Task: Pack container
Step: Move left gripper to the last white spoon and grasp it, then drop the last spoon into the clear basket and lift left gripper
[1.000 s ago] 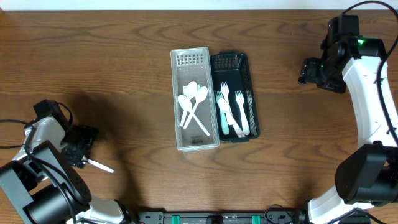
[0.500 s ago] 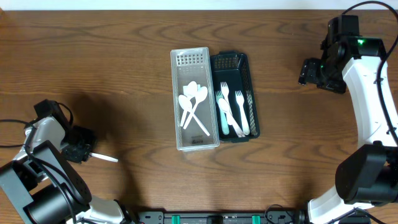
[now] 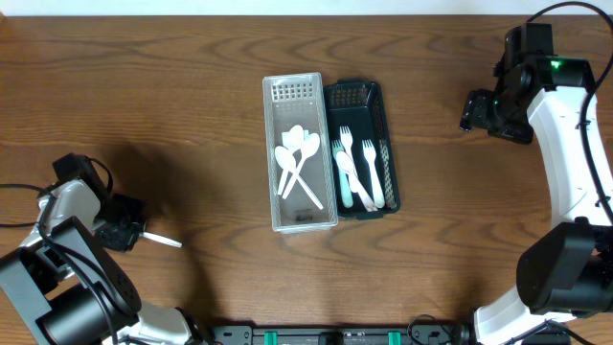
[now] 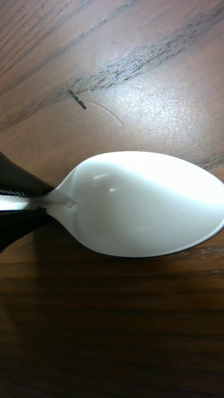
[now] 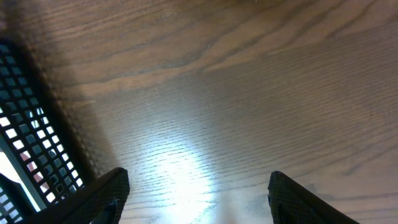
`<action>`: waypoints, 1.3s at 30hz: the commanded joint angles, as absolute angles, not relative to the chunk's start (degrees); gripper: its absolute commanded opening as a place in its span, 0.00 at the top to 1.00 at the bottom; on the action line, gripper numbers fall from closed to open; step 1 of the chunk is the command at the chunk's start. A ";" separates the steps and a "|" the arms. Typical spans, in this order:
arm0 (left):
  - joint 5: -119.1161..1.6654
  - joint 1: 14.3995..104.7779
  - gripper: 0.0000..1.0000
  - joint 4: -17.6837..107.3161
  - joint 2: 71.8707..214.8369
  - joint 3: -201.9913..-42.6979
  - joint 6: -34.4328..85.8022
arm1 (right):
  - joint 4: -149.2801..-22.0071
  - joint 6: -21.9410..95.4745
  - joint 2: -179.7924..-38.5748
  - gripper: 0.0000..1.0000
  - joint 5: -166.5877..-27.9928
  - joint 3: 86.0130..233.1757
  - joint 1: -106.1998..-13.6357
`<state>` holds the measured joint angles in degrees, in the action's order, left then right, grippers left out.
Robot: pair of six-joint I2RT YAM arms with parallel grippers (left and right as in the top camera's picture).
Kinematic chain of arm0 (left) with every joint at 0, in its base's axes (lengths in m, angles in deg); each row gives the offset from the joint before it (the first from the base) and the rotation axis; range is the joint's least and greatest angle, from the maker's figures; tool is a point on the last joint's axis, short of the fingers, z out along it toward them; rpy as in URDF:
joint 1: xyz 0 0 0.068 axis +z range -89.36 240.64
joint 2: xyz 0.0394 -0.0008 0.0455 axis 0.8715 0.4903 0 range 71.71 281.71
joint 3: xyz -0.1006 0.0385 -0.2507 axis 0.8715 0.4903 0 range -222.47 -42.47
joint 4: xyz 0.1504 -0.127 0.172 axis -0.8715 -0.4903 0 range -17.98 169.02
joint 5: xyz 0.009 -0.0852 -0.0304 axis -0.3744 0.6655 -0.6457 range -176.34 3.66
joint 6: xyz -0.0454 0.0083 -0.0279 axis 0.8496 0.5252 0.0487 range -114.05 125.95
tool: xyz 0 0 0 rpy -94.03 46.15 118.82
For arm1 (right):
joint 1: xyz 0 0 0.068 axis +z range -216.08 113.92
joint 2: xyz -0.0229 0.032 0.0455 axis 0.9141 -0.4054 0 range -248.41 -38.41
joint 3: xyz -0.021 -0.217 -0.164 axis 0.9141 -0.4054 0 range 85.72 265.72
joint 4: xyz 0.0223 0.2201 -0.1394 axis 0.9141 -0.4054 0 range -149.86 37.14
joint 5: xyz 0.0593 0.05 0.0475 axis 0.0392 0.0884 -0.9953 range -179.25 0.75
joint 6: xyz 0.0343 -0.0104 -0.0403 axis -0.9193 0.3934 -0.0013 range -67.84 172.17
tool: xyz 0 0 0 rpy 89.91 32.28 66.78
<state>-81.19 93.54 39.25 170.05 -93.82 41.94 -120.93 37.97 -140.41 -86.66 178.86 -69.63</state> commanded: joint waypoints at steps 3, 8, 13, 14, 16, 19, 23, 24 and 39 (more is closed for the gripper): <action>-85.02 93.83 0.94 38.42 174.55 -89.21 41.54 | -121.00 37.18 -140.76 0.25 -86.04 178.60 -69.87; -85.04 92.56 0.94 35.32 173.44 -90.89 39.55 | -120.95 37.16 -140.76 0.25 -86.07 178.60 -69.87; -85.02 87.53 0.94 29.83 168.04 -94.96 37.32 | -120.58 37.16 -140.76 0.25 -86.07 178.60 -69.87; -85.04 85.43 0.94 28.67 165.90 -96.20 36.41 | -120.56 37.16 -140.76 0.25 -86.07 178.60 -69.87; -85.04 81.57 0.94 27.28 162.01 -98.37 35.44 | -120.54 37.14 -140.76 0.25 -86.07 178.60 -69.87; -85.02 74.77 0.94 26.14 156.24 -102.56 33.61 | -120.45 36.96 -140.76 0.25 -86.07 178.60 -69.87; -85.06 63.71 0.94 25.96 150.62 -109.78 28.21 | -119.90 36.99 -140.76 0.25 -86.07 178.60 -69.87; -85.35 60.63 0.94 25.99 149.90 -111.70 26.70 | -119.75 36.99 -140.76 0.25 -86.09 178.60 -69.87; -85.48 34.60 0.94 34.93 156.96 -115.90 22.02 | -119.10 36.99 -140.76 0.24 -86.07 178.60 -69.87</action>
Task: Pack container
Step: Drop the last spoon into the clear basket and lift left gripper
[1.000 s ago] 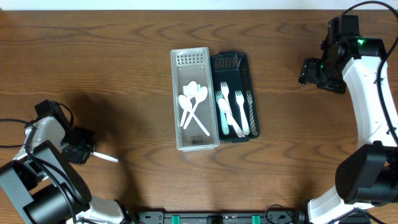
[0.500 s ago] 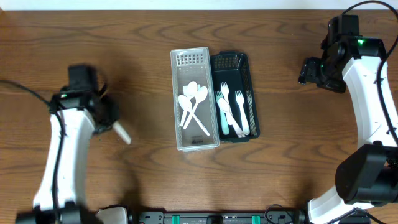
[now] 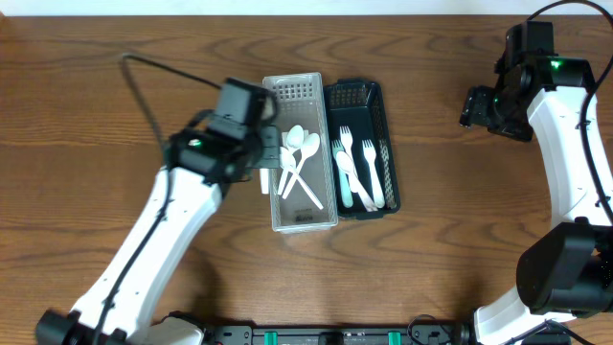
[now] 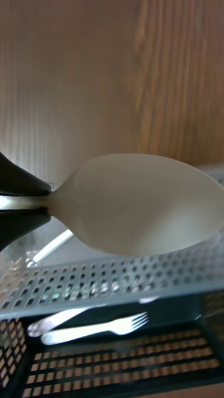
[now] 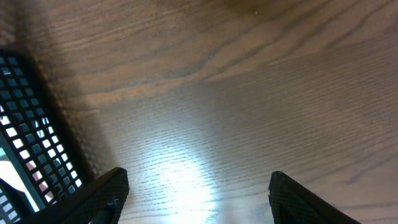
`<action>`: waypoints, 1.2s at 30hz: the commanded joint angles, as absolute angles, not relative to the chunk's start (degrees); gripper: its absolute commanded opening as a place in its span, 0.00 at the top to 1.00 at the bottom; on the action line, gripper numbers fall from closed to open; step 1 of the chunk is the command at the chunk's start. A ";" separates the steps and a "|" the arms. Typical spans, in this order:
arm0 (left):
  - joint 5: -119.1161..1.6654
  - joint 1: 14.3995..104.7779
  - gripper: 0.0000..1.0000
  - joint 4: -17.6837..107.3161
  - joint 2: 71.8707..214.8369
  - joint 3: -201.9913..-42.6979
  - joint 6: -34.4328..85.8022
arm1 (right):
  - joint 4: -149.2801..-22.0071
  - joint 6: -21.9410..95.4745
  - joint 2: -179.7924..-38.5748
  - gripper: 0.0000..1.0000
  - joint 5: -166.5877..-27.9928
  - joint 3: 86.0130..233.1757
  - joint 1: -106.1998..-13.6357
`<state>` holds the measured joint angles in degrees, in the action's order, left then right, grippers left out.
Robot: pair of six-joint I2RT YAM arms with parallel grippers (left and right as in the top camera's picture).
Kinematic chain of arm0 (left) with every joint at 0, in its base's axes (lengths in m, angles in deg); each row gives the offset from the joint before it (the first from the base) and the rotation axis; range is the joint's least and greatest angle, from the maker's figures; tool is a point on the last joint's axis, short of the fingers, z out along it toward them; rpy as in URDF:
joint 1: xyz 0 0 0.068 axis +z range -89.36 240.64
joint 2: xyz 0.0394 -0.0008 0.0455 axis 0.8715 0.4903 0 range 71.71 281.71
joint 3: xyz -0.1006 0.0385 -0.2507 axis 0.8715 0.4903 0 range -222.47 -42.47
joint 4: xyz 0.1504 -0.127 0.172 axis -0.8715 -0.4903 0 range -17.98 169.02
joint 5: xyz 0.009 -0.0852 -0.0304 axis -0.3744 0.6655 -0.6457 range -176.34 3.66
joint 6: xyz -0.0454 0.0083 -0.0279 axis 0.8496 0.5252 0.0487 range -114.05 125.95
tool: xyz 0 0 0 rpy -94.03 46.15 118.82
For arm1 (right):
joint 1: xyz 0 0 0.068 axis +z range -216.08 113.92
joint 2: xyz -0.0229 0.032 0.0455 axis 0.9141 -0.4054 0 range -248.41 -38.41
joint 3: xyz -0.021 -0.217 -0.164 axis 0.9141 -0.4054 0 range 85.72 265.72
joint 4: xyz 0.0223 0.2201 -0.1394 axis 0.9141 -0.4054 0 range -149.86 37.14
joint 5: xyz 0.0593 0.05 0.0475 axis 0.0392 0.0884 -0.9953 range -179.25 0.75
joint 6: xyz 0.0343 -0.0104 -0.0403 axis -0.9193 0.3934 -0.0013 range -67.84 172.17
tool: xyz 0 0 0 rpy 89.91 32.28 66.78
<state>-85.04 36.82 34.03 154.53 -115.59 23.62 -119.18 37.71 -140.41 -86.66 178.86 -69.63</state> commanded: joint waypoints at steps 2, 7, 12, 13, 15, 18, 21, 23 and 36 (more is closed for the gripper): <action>-85.48 33.15 0.94 36.28 159.15 -115.90 22.02 | -119.10 36.99 -140.76 0.24 -86.07 178.60 -69.87; -85.46 31.51 0.94 39.04 165.48 -115.90 22.02 | -119.07 36.99 -140.76 0.24 -86.07 178.60 -69.87; -85.46 31.40 0.94 39.34 171.21 -115.90 22.02 | -119.27 36.99 -140.76 0.24 -86.07 178.60 -69.87; -85.46 31.40 0.94 39.34 172.13 -115.90 22.02 | -119.31 36.99 -140.76 0.24 -86.07 178.60 -69.87; -85.48 31.40 0.83 39.32 173.13 -115.90 22.02 | -119.34 36.99 -140.76 0.24 -86.07 178.60 -69.87; -85.48 31.43 0.58 39.12 172.83 -116.31 21.78 | -119.40 37.01 -140.76 0.24 -86.09 178.60 -69.87; -85.52 31.43 0.47 37.75 171.45 -118.59 19.36 | -119.45 37.01 -140.76 0.24 -86.07 178.60 -69.87; -86.24 31.51 0.39 35.45 170.01 -121.40 18.50 | -119.47 37.01 -140.76 0.24 -86.09 178.60 -69.87; -95.01 47.60 0.08 27.93 155.34 -124.88 24.43 | -119.23 42.01 -140.76 0.48 -91.22 178.60 -69.70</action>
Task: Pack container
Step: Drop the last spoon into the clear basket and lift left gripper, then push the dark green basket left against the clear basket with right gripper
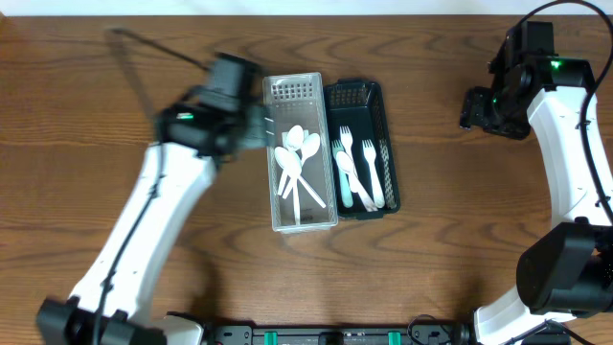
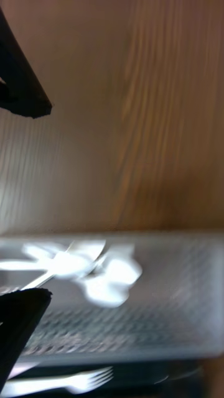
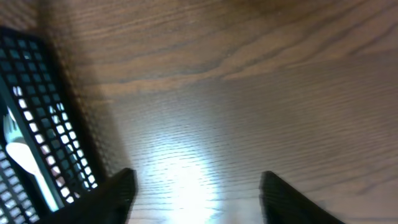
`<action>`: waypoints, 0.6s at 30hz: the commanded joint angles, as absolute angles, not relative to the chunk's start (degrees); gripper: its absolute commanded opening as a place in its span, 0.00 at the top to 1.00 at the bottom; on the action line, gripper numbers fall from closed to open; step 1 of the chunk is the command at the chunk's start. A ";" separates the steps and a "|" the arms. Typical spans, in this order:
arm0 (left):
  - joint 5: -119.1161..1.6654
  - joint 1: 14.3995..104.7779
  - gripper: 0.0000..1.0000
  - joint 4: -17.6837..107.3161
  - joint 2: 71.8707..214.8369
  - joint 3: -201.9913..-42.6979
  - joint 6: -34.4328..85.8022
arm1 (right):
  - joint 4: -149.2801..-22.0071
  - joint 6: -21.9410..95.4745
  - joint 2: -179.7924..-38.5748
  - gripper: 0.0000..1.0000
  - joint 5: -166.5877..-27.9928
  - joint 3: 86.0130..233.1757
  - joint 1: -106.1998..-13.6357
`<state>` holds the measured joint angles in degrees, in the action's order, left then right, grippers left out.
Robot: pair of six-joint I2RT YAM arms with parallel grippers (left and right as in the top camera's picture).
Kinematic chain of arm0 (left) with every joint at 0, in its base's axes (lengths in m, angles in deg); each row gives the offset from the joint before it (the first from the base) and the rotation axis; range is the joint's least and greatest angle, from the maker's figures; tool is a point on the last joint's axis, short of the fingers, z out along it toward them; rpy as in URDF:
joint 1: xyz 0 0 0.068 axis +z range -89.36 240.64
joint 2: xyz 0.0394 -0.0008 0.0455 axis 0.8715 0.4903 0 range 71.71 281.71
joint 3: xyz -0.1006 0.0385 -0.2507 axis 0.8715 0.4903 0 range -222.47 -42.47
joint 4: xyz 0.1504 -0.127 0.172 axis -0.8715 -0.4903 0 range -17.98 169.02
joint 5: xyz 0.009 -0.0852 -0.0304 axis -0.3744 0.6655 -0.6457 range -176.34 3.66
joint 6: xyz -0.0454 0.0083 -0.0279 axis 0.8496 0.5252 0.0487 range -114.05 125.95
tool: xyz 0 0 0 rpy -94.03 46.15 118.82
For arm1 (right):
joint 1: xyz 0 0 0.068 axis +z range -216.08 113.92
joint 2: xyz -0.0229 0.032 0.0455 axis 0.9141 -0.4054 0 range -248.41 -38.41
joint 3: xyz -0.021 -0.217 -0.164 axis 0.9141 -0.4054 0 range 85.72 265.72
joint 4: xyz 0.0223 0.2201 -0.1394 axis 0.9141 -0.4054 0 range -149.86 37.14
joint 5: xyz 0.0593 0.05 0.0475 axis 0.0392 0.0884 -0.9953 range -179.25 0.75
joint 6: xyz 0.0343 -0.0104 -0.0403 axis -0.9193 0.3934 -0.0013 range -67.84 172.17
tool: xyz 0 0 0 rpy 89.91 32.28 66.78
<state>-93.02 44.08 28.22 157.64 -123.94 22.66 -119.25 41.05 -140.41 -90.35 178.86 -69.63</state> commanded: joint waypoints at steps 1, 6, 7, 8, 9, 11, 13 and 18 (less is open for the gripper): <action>-95.01 49.46 0.06 28.06 154.27 -124.88 24.41 | -119.20 42.30 -140.76 0.64 -91.25 178.60 -69.50; -94.85 57.52 0.03 28.00 151.52 -124.88 24.47 | -119.10 45.27 -141.04 0.99 -91.25 178.60 -67.21; -94.68 59.05 0.03 27.84 151.41 -124.88 24.49 | -119.18 45.64 -141.30 0.99 -91.25 178.60 -66.38; -94.53 60.30 0.03 27.78 151.43 -124.88 24.49 | -119.27 45.64 -141.72 0.99 -91.22 178.60 -65.52; -94.51 61.48 0.03 27.69 151.45 -124.81 24.56 | -119.31 45.62 -142.20 0.99 -91.22 178.60 -64.76; -94.51 63.86 0.03 27.60 151.56 -124.66 25.43 | -119.71 45.62 -143.71 0.99 -91.22 178.60 -62.73; -94.31 66.03 0.02 27.56 151.82 -124.55 26.42 | -119.99 45.60 -145.52 0.99 -91.22 178.60 -60.78; -89.78 69.76 0.02 27.56 152.63 -124.55 26.40 | -119.95 45.38 -150.68 0.99 -91.20 178.60 -57.68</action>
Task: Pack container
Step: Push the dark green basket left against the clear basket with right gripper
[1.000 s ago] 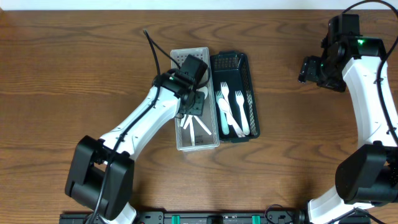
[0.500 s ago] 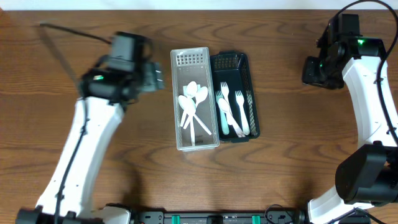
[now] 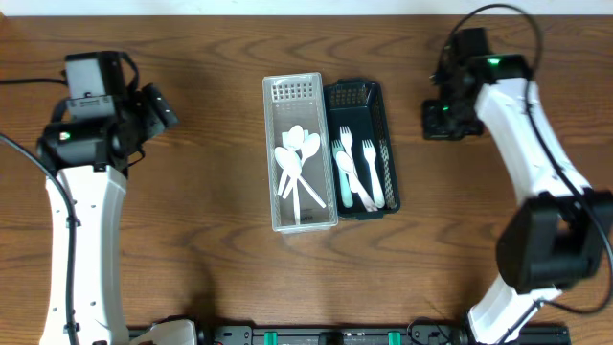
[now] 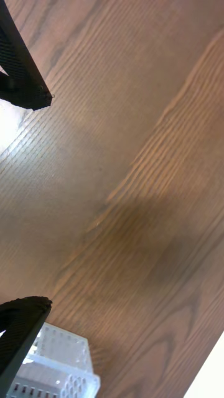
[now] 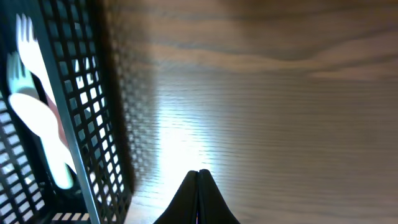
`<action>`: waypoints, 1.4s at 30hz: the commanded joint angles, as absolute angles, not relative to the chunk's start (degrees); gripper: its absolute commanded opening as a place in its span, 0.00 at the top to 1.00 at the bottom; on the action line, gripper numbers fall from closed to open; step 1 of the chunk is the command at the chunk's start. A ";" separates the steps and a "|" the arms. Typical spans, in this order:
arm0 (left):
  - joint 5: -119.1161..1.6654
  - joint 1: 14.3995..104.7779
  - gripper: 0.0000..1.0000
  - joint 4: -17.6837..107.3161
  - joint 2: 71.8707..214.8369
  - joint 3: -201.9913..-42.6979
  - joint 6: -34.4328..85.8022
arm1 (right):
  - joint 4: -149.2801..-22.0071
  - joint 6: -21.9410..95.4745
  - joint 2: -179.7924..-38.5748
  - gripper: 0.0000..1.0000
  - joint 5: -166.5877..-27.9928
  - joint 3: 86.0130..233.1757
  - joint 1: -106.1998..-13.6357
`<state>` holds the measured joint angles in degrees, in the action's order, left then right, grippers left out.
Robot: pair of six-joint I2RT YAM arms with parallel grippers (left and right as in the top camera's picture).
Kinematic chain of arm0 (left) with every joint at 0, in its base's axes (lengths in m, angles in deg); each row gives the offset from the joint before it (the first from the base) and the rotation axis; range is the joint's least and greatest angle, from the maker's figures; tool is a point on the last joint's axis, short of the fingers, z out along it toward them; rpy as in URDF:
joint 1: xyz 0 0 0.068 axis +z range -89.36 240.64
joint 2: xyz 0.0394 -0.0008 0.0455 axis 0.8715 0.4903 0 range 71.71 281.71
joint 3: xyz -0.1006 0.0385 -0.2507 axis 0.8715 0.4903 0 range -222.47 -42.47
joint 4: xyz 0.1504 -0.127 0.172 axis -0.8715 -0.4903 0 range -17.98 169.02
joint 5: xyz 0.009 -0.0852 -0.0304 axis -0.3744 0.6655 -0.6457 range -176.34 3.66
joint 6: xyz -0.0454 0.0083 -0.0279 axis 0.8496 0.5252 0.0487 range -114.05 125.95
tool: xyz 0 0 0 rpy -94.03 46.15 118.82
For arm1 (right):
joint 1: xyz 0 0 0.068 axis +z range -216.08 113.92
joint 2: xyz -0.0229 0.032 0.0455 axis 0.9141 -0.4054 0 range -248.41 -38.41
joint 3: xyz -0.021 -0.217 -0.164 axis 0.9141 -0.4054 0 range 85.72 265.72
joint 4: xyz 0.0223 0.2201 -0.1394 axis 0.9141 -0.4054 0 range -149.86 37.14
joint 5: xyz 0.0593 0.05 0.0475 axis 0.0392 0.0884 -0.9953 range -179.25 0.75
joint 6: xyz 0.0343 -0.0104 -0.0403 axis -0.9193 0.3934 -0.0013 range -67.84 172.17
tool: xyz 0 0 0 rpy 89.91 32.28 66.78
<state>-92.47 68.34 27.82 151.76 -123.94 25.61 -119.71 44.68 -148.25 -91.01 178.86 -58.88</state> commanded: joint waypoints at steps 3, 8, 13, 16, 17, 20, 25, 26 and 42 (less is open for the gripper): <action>-89.52 70.77 0.03 27.17 153.05 -124.53 26.40 | -119.99 45.40 -153.61 0.99 -91.25 178.60 -57.02; -89.54 70.97 0.02 27.08 153.07 -124.40 26.40 | -120.65 47.17 -157.13 0.99 -95.47 178.60 -55.78; -89.54 70.97 0.02 27.08 153.07 -124.40 26.40 | -120.52 50.93 -157.83 0.99 -101.17 178.60 -53.83; -89.54 70.97 0.02 27.01 153.07 -124.40 26.40 | -120.60 52.81 -157.83 0.99 -103.22 178.60 -52.74; -89.52 70.97 0.02 27.01 153.07 -124.40 26.40 | -120.60 53.18 -157.83 0.99 -103.57 178.60 -52.43; -89.52 70.97 0.02 26.97 153.07 -124.40 26.40 | -120.63 53.55 -157.83 0.99 -103.68 178.60 -51.80; -89.54 70.97 0.02 26.73 153.07 -124.40 26.40 | -120.82 55.17 -157.83 0.99 -105.85 178.60 -51.71; -89.54 70.97 0.02 26.66 153.07 -124.40 26.40 | -120.93 55.80 -157.83 0.99 -106.77 178.60 -51.71; -89.54 70.97 0.02 26.55 153.07 -124.40 26.40 | -121.35 58.54 -157.83 0.97 -110.13 178.60 -51.75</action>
